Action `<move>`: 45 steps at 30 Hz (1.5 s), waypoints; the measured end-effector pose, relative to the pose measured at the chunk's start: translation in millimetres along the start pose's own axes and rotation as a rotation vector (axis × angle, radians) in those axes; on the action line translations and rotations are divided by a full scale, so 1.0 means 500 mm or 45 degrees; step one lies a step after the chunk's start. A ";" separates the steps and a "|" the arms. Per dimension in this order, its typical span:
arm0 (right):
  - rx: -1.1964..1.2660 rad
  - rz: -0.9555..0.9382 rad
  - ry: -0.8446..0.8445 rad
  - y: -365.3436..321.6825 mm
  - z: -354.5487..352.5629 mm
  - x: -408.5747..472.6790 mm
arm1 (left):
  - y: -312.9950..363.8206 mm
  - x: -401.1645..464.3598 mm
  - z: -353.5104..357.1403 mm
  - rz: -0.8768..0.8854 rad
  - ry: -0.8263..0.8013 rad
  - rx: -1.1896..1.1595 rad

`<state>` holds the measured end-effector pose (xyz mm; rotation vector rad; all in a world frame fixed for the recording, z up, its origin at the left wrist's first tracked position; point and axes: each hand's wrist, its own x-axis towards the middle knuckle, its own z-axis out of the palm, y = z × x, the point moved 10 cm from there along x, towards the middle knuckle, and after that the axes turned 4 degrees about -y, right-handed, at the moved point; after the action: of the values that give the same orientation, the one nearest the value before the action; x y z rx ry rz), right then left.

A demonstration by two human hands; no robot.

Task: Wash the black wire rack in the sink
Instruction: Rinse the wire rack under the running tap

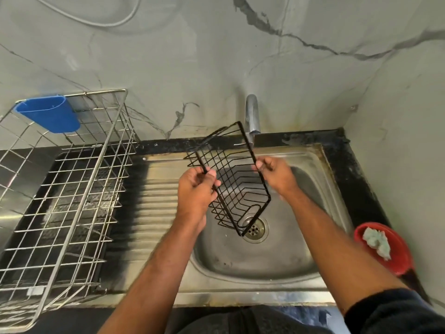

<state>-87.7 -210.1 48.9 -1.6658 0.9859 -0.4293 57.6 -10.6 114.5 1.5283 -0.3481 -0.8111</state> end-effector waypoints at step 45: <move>-0.706 -0.244 0.625 -0.122 -0.197 -0.311 | -0.211 0.025 0.141 -0.265 -0.176 0.101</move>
<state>-225.5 -145.7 169.3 -2.2232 1.3982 -0.7689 -6.8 -55.7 14.0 1.6042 -0.3291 -1.0811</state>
